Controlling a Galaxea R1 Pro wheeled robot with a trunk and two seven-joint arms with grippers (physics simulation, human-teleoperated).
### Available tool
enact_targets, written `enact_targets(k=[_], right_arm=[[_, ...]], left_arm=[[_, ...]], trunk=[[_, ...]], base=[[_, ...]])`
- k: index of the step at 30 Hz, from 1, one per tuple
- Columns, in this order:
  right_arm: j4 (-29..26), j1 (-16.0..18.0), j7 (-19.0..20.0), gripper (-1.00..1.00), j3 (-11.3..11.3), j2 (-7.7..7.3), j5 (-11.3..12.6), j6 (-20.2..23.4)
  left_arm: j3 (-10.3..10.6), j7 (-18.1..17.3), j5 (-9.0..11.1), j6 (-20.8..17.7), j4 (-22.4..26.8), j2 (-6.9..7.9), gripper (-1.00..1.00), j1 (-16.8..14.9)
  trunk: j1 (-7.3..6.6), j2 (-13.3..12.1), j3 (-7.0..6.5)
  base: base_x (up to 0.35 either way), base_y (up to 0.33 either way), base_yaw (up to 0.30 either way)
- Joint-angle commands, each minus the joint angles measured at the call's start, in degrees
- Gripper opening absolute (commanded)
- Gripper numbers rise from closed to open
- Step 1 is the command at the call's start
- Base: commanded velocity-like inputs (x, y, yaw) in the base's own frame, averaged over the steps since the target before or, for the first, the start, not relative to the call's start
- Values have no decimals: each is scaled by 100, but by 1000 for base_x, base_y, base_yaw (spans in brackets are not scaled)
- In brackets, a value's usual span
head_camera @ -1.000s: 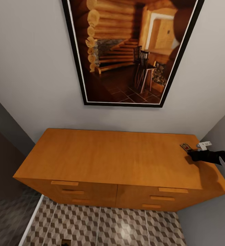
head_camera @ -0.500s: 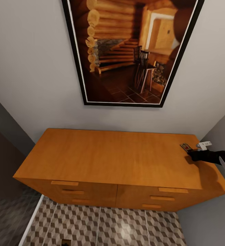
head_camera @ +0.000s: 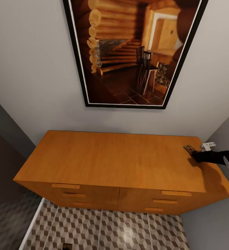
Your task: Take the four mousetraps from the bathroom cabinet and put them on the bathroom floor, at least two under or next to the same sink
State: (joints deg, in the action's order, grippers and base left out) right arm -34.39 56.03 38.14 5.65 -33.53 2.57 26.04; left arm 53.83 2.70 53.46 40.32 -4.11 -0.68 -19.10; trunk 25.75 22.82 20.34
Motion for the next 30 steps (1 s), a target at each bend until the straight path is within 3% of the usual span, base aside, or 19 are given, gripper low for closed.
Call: enact_targets(k=[1,7,14,23,30], right_arm=[[-66,4,2,-100,24,-9,33,105],[-679,4,-6,-100,17,-6,31,719],[-1355,4,-17,-100,3,-11,25,1329],[-1546,4,-24,-100,9,-5,25,1518],[-1553,4,-31,-100,16,-3,25,1526]], left_arm=[[40,47,-19,8,-20,-6,-100,-6],[40,32,-19,-352,-20,-3,-100,-6],[40,29,-26,-432,-16,-7,-100,-5],[40,22,-28,-437,-13,-3,-100,-6],[40,20,-28,-437,-11,-3,-100,-4]], trunk=[[3,10,10],[3,10,10],[3,10,10],[3,10,10],[3,10,10]], base=[[0,0,0],[0,0,0],[0,0,0],[-15,9,0],[-199,162,0]])
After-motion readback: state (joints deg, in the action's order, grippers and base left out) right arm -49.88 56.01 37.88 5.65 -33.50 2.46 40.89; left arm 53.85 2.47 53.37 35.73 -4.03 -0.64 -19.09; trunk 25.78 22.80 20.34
